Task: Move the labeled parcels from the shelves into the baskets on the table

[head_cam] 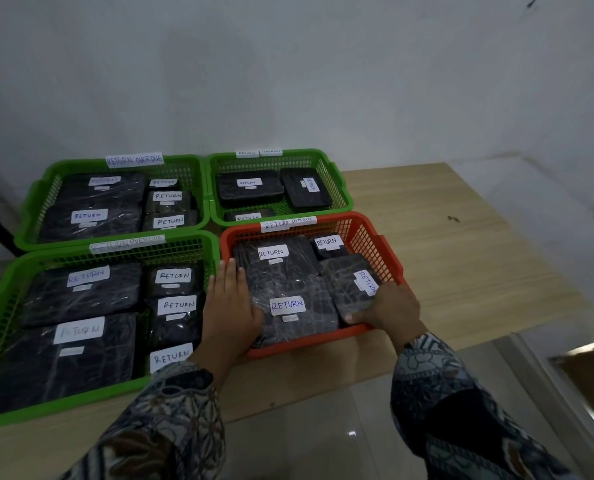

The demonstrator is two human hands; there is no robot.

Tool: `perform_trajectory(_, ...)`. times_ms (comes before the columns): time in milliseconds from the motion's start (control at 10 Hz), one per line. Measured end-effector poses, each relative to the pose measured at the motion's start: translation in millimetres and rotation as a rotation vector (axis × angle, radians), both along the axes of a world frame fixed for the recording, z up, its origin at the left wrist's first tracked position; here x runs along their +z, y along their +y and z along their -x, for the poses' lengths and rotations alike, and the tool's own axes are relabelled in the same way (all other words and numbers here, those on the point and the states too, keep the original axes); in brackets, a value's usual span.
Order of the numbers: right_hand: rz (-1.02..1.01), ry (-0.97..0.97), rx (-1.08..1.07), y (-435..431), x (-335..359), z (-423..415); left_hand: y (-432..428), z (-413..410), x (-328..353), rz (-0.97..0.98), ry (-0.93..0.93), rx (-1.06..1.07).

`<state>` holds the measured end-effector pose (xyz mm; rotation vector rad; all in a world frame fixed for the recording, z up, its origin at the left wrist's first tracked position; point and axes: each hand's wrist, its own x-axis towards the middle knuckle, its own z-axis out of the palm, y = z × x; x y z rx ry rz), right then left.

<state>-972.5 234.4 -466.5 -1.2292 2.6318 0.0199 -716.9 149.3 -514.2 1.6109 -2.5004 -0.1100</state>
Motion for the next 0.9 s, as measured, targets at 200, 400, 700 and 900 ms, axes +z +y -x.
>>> perform_trajectory(200,-0.043,0.062,-0.016,-5.0,-4.4,-6.2,-0.8,0.1,-0.7,-0.007,-0.004,0.000)
perform_trajectory(400,-0.032,0.037,0.059,-2.1,-5.6,0.7,-3.2,-2.2,1.0,-0.031,0.004,-0.027)
perform_trajectory(700,0.053,0.153,0.097,22.7,-3.7,-31.7,0.1,-28.3,26.6,-0.097,0.017,-0.066)
perform_trajectory(900,0.122,0.169,0.146,28.2,-7.5,-103.5,3.9,-77.8,32.8,-0.073,-0.062,-0.112)
